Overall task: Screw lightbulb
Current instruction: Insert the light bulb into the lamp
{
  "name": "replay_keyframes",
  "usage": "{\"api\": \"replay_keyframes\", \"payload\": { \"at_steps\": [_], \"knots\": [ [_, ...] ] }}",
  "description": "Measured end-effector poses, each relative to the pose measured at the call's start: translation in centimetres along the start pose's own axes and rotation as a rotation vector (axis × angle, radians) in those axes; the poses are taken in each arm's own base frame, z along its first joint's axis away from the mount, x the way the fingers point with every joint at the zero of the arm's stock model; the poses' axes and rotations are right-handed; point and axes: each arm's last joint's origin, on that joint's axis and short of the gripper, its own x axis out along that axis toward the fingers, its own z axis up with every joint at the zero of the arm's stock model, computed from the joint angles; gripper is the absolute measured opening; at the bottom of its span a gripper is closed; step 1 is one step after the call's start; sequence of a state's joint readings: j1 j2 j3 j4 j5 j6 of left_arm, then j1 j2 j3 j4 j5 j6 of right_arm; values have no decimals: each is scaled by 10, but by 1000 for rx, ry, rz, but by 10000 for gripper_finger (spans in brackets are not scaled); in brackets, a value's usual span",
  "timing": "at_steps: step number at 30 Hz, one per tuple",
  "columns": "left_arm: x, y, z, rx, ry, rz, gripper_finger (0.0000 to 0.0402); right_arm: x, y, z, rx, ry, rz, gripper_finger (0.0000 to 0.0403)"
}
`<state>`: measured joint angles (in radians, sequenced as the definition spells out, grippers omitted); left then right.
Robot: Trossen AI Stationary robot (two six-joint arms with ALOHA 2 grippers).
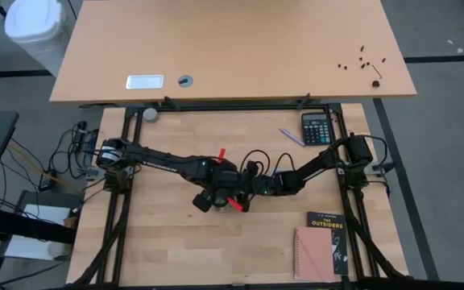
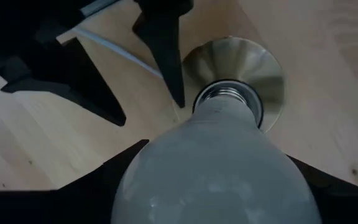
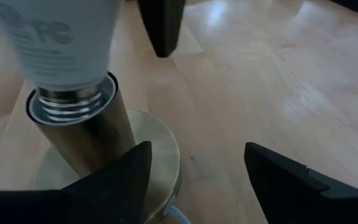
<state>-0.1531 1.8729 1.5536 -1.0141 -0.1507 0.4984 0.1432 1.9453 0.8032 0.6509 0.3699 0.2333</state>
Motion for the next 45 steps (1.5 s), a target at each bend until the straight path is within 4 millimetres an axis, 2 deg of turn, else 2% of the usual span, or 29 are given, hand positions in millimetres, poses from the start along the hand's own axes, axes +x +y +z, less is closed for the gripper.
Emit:
{"api": "replay_keyframes", "payload": {
  "at_steps": [6,12,20,30,45],
  "knots": [
    [-1,-6,4,40,0,15,267,-7,-1,7,-6,11,-6,268],
    [-2,-7,8,73,-31,29,267,-28,2,19,-74,85,-27,268],
    [-3,-9,12,104,-54,41,275,-48,16,22,-100,104,-56,268],
    [-3,-11,12,137,-45,51,274,-56,35,20,-58,88,47,268],
    [-4,-14,16,97,-84,26,331,-58,37,19,-46,87,54,268]
  ]
}}
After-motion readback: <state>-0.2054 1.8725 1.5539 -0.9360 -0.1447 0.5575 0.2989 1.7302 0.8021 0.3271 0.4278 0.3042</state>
